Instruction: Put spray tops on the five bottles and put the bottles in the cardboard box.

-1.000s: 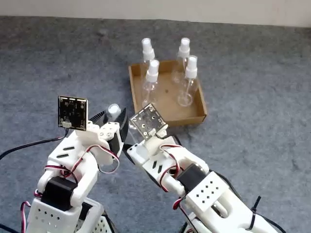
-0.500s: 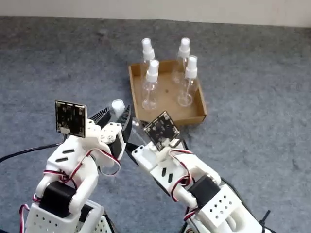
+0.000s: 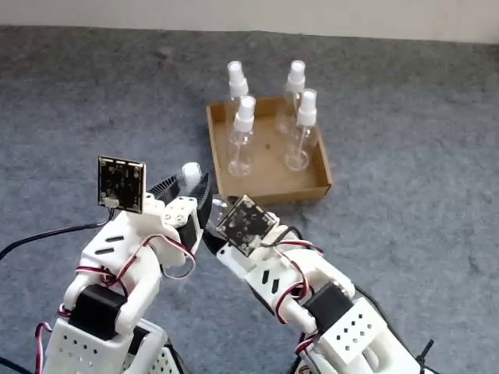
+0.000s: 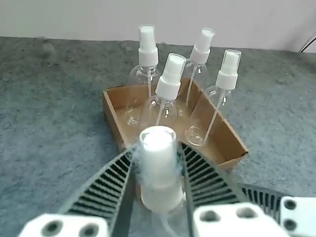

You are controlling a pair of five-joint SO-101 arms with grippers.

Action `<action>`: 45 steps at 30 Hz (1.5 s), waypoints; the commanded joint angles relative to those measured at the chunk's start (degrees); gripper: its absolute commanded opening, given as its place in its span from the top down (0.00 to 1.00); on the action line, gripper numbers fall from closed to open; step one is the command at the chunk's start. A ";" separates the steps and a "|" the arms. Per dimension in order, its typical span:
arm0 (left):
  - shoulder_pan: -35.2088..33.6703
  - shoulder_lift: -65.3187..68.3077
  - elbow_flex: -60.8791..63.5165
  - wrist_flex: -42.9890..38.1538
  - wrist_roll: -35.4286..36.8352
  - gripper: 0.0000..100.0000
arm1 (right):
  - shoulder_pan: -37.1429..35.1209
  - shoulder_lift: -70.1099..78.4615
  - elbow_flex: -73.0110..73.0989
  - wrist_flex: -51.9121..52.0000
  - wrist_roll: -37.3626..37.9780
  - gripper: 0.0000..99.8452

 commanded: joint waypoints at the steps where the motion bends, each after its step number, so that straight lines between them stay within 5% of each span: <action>1: 1.19 0.40 0.48 0.62 -0.70 0.99 | 3.21 -3.21 -2.15 -5.41 -4.04 1.00; 11: 0.75 0.40 -2.51 3.52 -7.56 0.78 | 9.89 7.34 -8.13 -10.42 -9.85 1.00; 24: -4.70 0.40 -4.18 5.54 -8.35 0.77 | 16.04 21.05 -27.21 -10.24 -11.34 1.00; 29: -4.70 0.40 -4.09 5.54 -13.98 0.76 | 12.44 29.23 -37.32 -2.86 -18.64 1.00; 37: -0.84 0.40 -4.26 5.63 -13.80 0.65 | 4.00 34.33 -41.98 0.48 -18.81 1.00; 45: -10.59 0.92 0.92 -6.07 -12.48 0.70 | 1.89 28.79 -42.07 11.65 -18.46 1.00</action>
